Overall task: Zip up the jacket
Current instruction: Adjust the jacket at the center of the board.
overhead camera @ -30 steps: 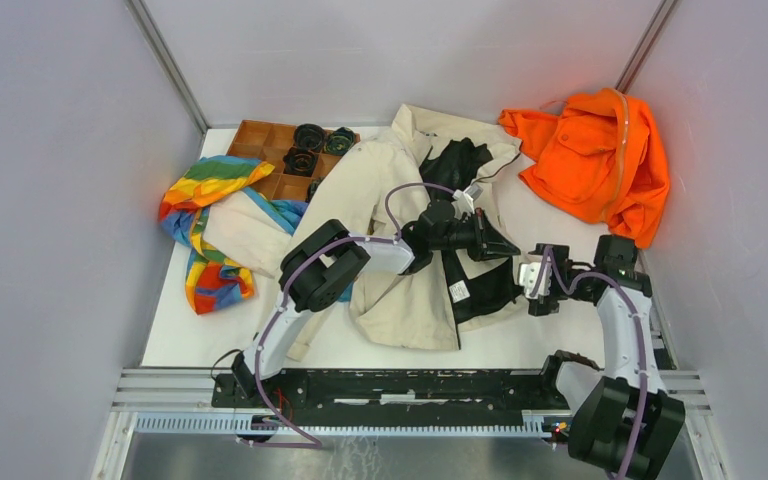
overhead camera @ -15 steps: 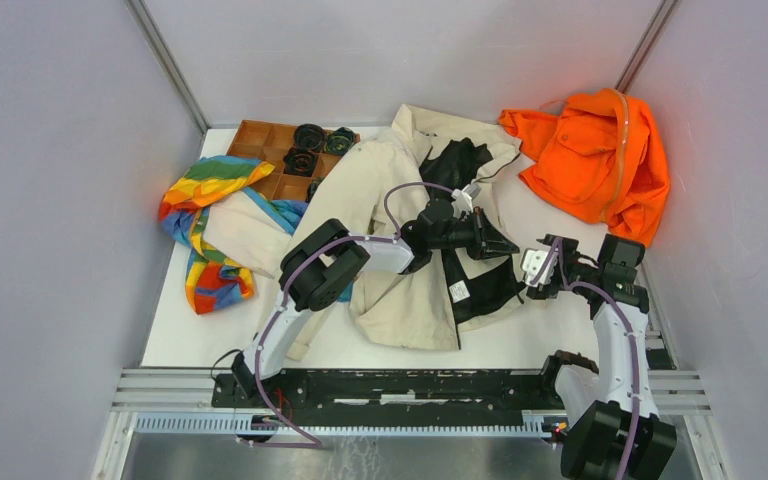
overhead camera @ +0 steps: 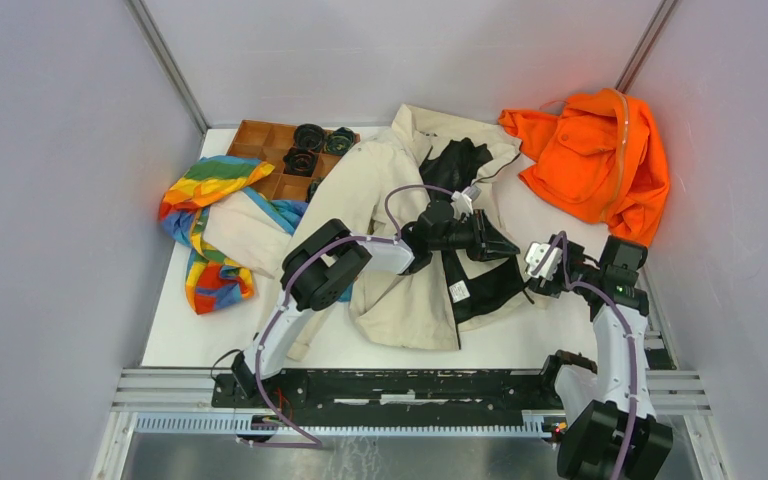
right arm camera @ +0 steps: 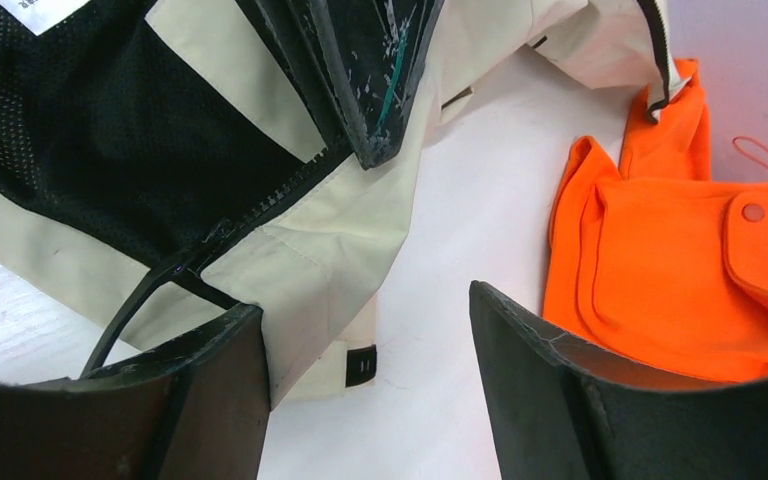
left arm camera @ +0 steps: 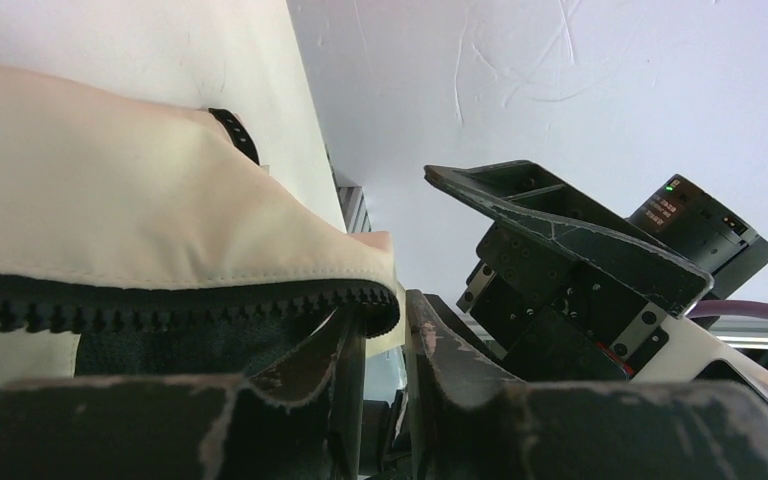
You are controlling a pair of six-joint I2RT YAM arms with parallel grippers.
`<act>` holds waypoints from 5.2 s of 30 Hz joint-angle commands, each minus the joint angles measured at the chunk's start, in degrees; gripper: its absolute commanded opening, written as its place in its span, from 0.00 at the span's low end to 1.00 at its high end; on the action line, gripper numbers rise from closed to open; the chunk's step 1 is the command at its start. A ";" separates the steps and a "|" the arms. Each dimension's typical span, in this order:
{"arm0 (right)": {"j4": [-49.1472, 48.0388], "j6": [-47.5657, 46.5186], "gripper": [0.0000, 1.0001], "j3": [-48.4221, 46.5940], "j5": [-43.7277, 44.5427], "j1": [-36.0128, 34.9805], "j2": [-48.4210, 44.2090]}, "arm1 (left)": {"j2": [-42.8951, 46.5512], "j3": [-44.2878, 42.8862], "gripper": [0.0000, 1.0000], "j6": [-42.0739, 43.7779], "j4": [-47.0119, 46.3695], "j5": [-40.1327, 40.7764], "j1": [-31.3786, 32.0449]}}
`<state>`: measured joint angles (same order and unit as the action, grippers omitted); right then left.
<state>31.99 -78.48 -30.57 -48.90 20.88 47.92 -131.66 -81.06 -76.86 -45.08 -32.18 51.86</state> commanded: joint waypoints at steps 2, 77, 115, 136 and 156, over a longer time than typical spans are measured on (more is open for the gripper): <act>-2.78 3.55 0.72 1.03 1.78 1.01 -0.52 | -2.05 -2.11 0.28 -2.28 -1.19 -2.03 0.48; 3.66 37.40 0.70 -6.57 15.24 1.38 16.44 | -7.01 -9.29 0.34 0.65 9.88 -4.89 2.65; 3.06 37.37 0.35 -8.02 19.13 -1.11 19.49 | 6.07 0.84 0.54 11.59 23.10 -0.60 2.34; 8.38 34.55 0.49 -14.52 15.81 -1.09 19.05 | 40.14 10.42 0.55 42.75 52.26 10.72 2.29; 5.60 38.50 0.58 -21.69 -4.75 -1.11 11.18 | 74.49 27.00 1.00 46.63 50.83 27.87 -3.10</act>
<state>43.62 -43.77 -53.01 -46.98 19.97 63.26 -59.44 -55.72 -28.80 9.39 -4.43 49.43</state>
